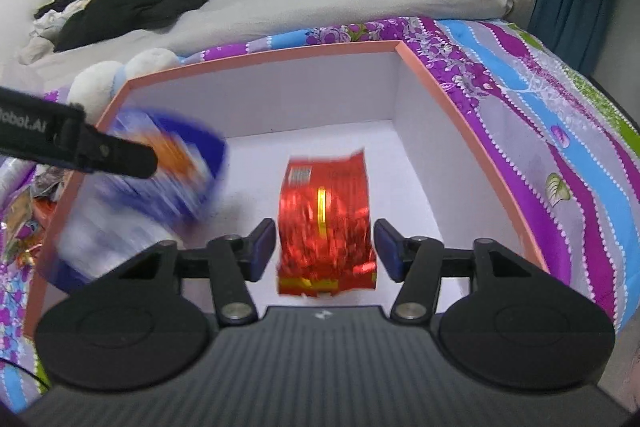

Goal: Organize snacks
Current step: 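Open both tools to drop the bag and packet into the pink box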

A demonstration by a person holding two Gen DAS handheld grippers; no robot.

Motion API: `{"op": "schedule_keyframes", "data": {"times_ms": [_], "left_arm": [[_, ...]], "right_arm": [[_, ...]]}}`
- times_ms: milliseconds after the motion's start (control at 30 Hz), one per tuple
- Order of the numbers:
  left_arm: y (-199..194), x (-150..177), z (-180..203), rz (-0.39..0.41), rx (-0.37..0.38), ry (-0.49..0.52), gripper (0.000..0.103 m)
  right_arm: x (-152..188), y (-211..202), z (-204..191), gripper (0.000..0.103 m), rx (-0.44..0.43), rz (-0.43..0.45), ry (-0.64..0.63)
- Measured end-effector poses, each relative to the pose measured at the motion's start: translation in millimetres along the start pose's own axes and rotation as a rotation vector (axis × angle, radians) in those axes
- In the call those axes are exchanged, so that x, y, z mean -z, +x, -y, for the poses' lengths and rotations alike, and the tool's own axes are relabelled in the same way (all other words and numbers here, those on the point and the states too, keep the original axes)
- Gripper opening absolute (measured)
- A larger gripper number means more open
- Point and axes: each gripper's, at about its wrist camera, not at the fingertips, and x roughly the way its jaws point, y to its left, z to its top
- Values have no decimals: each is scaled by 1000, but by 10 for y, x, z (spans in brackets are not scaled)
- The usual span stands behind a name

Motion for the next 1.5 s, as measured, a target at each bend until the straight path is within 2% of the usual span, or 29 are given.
{"op": "schedule_keyframes", "data": {"times_ms": [133, 333, 533, 700, 833, 967, 1133, 1267, 1500], "left_arm": [[-151, 16, 8, 41, -4, 15, 83], [-494, 172, -25, 146, -8, 44, 83], [-860, 455, -76, 241, -40, 54, 83], [-1285, 747, -134, 319, -22, 45, 83], [-1599, 1001, -147, 380, -42, 63, 83], [-1870, 1277, -201, 408, -36, 32, 83], [-2067, 1689, -308, 414, -30, -15, 83], [-2181, 2006, -366, 415, -72, -3, 83], [-2408, 2473, -649, 410, -115, -56, 83]], "right_arm": [[9, -50, -28, 67, -2, 19, 2], [96, -272, -76, 67, -21, 80, 22], [256, -576, -238, 67, -60, 164, 33], [469, -895, -431, 67, -97, 212, 1], [570, -1140, -537, 67, -135, 248, -1], [707, -1341, -675, 67, -155, 281, -34], [941, -1513, -831, 67, -184, 279, -27], [1121, -1605, -970, 67, -208, 272, -55], [1349, -1690, -1187, 67, -238, 259, -97]]}}
